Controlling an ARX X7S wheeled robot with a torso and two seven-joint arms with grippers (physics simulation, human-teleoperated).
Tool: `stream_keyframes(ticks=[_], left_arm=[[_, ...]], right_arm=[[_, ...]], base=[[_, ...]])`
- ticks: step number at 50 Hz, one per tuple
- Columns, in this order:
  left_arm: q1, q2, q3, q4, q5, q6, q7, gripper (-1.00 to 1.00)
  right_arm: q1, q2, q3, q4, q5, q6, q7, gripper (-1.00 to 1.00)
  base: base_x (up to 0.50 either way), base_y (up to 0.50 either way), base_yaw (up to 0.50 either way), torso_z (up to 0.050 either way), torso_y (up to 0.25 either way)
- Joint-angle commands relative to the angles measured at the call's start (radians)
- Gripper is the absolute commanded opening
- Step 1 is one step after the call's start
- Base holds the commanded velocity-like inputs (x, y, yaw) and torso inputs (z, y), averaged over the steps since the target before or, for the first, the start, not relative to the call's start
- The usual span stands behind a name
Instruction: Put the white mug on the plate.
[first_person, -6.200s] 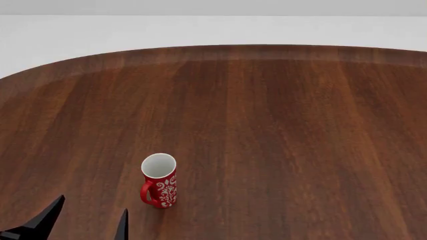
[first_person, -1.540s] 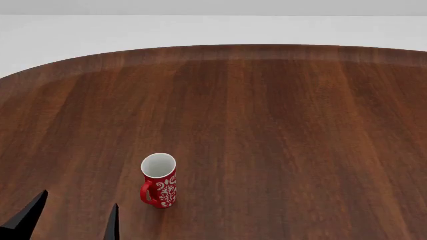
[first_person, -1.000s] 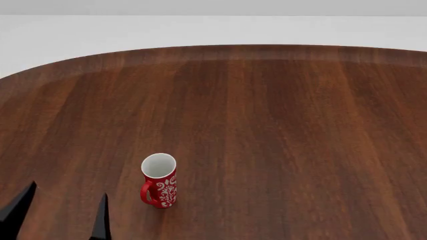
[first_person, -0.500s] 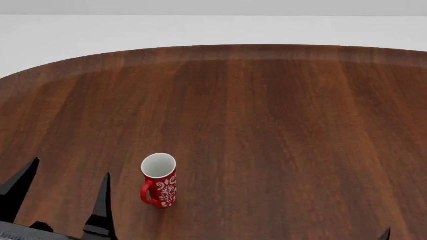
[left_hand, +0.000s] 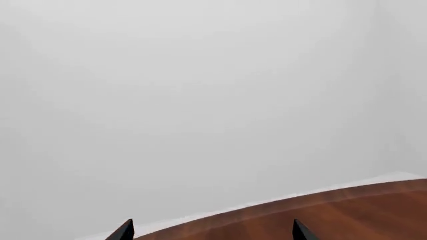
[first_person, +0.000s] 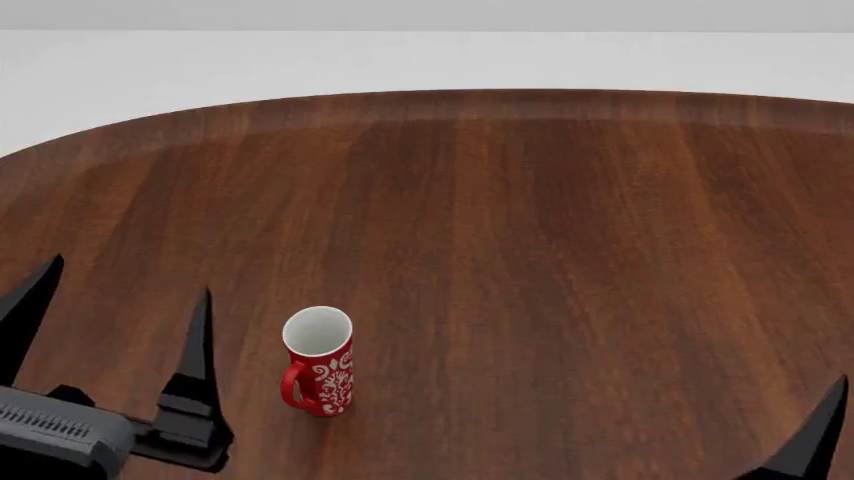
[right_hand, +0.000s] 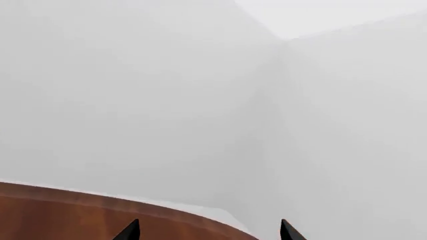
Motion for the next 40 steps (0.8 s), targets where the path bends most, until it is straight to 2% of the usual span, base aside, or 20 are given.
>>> stream_keyframes(ticks=[1,5,12,17,19,22,30,36,40], left_arm=[[-0.075,-0.012,-0.014,-0.012,0.007,-0.035,0.005,1.00],[-0.094,-0.016,-0.019,-0.016,0.011,-0.047,0.002,1.00],[-0.140,-0.029,-0.047,-0.023,-0.002,-0.078,0.000,1.00],[-0.184,-0.038,-0.047,-0.008,0.005,-0.120,-0.002,1.00],[-0.196,-0.038,-0.042,-0.001,0.004,-0.132,0.000,1.00],[-0.222,-0.036,-0.032,0.005,0.005,-0.156,0.006,1.00],[-0.312,-0.052,-0.014,0.064,-0.001,-0.260,0.020,1.00],[-0.352,-0.057,-0.016,0.111,-0.021,-0.309,0.027,1.00],[-0.379,-0.062,-0.018,0.135,-0.030,-0.338,0.031,1.00]], right_arm=[[0.037,0.101,0.096,-0.043,0.088,0.074,0.027,1.00],[0.033,0.179,0.106,-0.043,0.153,0.063,0.099,1.00],[0.030,0.255,0.200,-0.042,0.258,0.064,0.130,1.00],[0.056,0.359,0.245,-0.043,0.356,0.079,0.192,1.00],[0.167,0.425,0.158,-0.043,0.436,0.103,0.259,1.00],[0.391,0.462,0.015,-0.043,0.533,0.165,0.303,1.00],[0.713,0.453,-0.166,-0.039,0.586,0.274,0.221,1.00],[0.855,0.454,-0.207,-0.033,0.630,0.310,0.176,1.00],[0.846,0.484,-0.204,-0.028,0.610,0.270,0.151,1.00]], base=[[0.00,0.00,0.00,0.000,0.000],[0.00,0.00,0.00,0.000,0.000],[0.00,0.00,0.00,0.000,0.000],[0.00,0.00,0.00,0.000,0.000],[0.00,0.00,0.00,0.000,0.000],[0.00,0.00,0.00,0.000,0.000],[0.00,0.00,0.00,0.000,0.000],[0.00,0.00,0.00,0.000,0.000],[0.00,0.00,0.00,0.000,0.000]])
